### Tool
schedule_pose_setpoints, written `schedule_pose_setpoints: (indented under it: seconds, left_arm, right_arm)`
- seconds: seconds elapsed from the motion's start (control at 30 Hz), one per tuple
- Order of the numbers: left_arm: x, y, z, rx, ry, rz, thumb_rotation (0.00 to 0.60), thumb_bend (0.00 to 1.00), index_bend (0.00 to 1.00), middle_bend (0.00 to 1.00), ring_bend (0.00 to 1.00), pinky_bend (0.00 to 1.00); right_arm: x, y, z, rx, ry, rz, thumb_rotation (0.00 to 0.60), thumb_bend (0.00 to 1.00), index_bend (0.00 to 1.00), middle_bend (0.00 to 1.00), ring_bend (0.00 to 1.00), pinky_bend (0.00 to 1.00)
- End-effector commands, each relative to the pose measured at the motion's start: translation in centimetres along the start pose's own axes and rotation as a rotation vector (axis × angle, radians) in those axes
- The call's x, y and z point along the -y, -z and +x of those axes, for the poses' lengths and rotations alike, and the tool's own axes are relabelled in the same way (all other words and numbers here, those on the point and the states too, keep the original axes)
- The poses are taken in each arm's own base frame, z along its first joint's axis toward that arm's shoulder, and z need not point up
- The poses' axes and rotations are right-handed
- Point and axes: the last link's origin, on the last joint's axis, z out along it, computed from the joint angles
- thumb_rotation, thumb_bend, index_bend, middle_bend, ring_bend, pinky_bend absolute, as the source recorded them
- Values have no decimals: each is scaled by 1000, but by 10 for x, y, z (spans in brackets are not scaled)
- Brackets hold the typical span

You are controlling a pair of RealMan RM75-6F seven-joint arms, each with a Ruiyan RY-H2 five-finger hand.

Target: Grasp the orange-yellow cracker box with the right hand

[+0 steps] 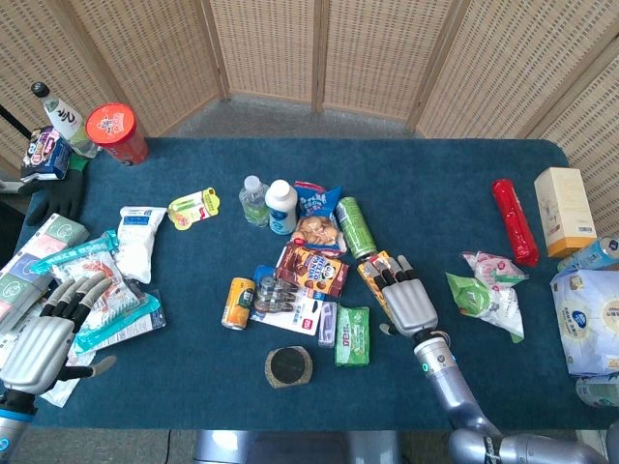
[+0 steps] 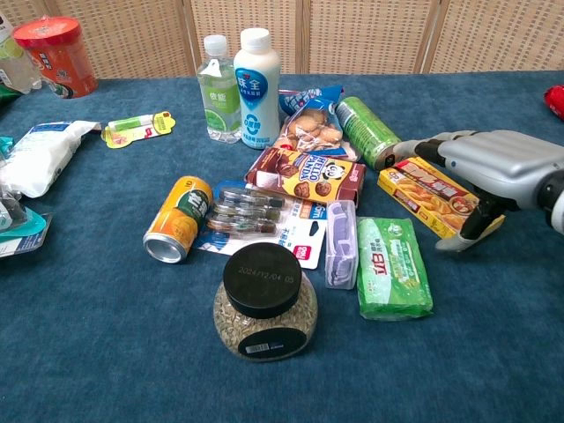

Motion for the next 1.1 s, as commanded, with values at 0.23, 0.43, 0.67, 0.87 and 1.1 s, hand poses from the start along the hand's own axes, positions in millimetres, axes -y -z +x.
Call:
schedule_pose_setpoints:
  seconds: [0.23,0.43,0.67,0.87,1.1]
  left_arm:
    - [-2,1,1,-4,-5,5,600,0,0,0,0,0]
    - [-8,0,1,-3,-11,-3,600,1,0,0,0,0]
    - [-12,-1,-1,3,-12,-12,600,0,0,0,0,0]
    - [-14,-2,-1,5,-14,-26,600,0,0,0,0,0]
    - [-8,3,-1,2,-9,-15,600,0,0,0,0,0]
  right_arm:
    - [-22,-13,-3,7,23,-39,576,26,0,0,0,0]
    - [-49,-15,3,-1,38,-85,579,27,0,0,0,0]
    - [-62,-9,12,33,-4,-105,582,27,0,0,0,0]
    - [-54,-13,23,150,-89,-99,587,43,0,0,0,0]
    - [-42,-27,36,177,-80,-112,589,57,0,0,0,0]
